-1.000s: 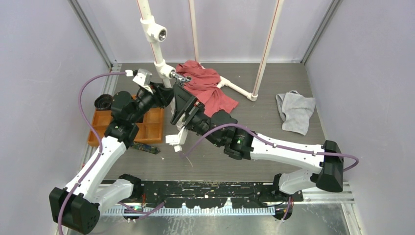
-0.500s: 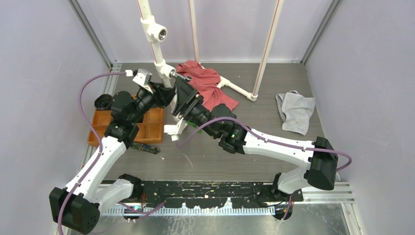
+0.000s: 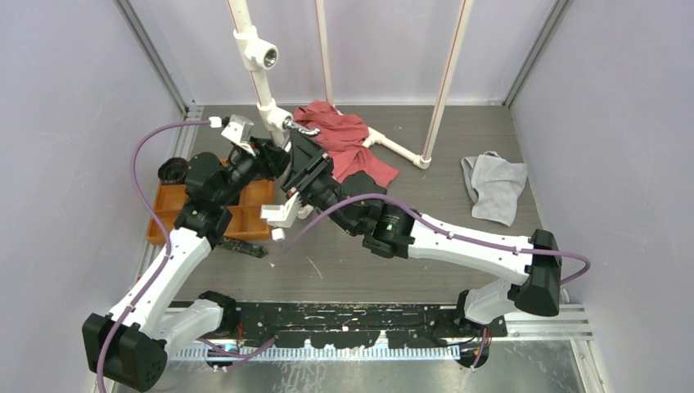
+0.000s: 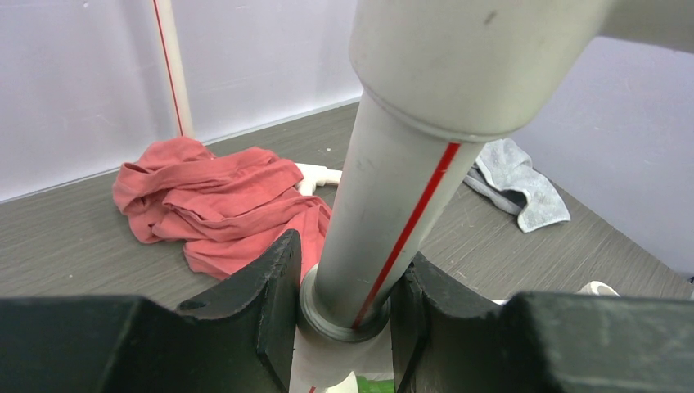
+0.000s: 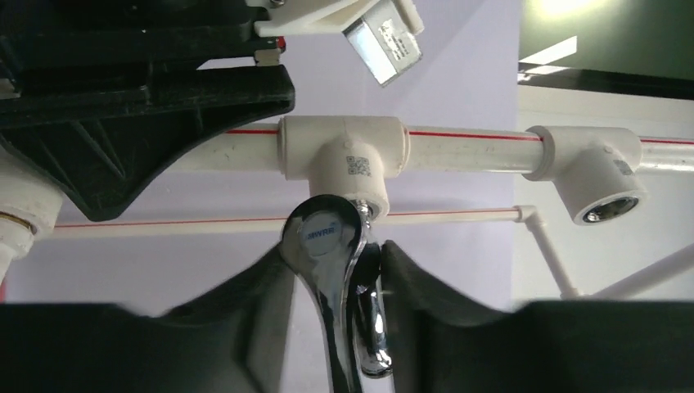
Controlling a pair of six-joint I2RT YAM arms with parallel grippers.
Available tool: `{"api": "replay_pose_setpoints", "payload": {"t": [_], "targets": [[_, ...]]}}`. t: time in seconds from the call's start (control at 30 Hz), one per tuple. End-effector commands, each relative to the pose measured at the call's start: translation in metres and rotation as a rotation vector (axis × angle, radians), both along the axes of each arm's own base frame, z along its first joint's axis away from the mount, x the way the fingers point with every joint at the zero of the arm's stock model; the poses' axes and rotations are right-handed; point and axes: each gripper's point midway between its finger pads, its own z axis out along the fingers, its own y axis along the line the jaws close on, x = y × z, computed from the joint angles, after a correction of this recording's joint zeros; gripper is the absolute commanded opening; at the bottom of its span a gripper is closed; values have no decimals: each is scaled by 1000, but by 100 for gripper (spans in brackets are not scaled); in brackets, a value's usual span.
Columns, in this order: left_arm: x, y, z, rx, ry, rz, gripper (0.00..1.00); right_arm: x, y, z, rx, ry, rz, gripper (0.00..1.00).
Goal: Install the water faucets
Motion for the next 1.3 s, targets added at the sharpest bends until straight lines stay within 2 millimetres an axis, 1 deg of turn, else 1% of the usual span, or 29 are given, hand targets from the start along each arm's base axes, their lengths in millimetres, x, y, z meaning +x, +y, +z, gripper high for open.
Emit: {"api": "replay_pose_setpoints", "payload": {"t": [0.0, 0.03, 0.07, 0.17, 0.2, 0.23, 0.33, 0.4, 0.57, 0.67, 0.77, 0.83, 0.9, 0.97, 1.0, 1.03, 1.07, 1.1, 1.17, 1.2, 1.23, 1.27], "targets": [[-4, -6, 12, -84, 38, -29, 0, 4, -16, 22, 254, 310, 1, 10], [-4, -6, 12, -85, 38, -30, 0, 4, -16, 23, 313, 372, 11, 10], [-4, -6, 12, -85, 41, -31, 0, 3, -16, 32, 380, 424, 30, 11], [-3, -7, 11, -86, 43, -36, 0, 5, -11, 30, 499, 640, 76, 11], [-3, -7, 12, -88, 41, -35, 0, 3, -10, 33, 540, 713, 105, 11], [-3, -8, 12, -90, 43, -37, 0, 1, -6, 30, 587, 796, 136, 11], [-3, -8, 13, -94, 43, -42, 0, -3, 1, 28, 665, 961, 205, 12], [-4, -8, 13, -95, 43, -42, 0, -9, 8, 31, 716, 1097, 289, 11], [-5, -7, 13, -96, 43, -42, 0, -13, 10, 49, 885, 1436, 505, 9], [-6, -7, 13, -96, 44, -44, 0, -9, 9, 55, 978, 1629, 588, 8], [-7, -7, 13, -96, 42, -40, 0, -5, 7, 58, 1069, 1864, 669, 6], [-8, -6, 13, -95, 41, -40, 0, 1, 4, 57, 1162, 2039, 696, 5], [-9, -6, 13, -95, 39, -37, 0, 4, 1, 57, 1248, 2237, 766, 3], [-9, -5, 13, -95, 38, -36, 0, 7, 1, 40, 1297, 2410, 804, 1], [-9, -5, 12, -95, 40, -36, 0, 9, 1, 37, 1317, 2474, 824, 1], [-9, -5, 12, -94, 40, -37, 0, 11, 0, 32, 1334, 2514, 828, 2], [-10, -5, 12, -95, 38, -37, 0, 14, -1, 28, 1352, 2536, 821, 7], [-10, -5, 13, -95, 37, -38, 0, 17, -2, 24, 1375, 2532, 809, 12], [-11, -5, 13, -95, 37, -37, 0, 25, -8, 20, 1437, 2467, 768, 17], [-11, -5, 14, -96, 35, -38, 0, 28, -12, 19, 1469, 2417, 735, 24], [-11, -5, 14, -96, 36, -37, 0, 34, -16, 17, 1502, 2353, 687, 36], [-12, -4, 13, -95, 36, -37, 0, 37, -22, 17, 1525, 2286, 641, 46]]}}
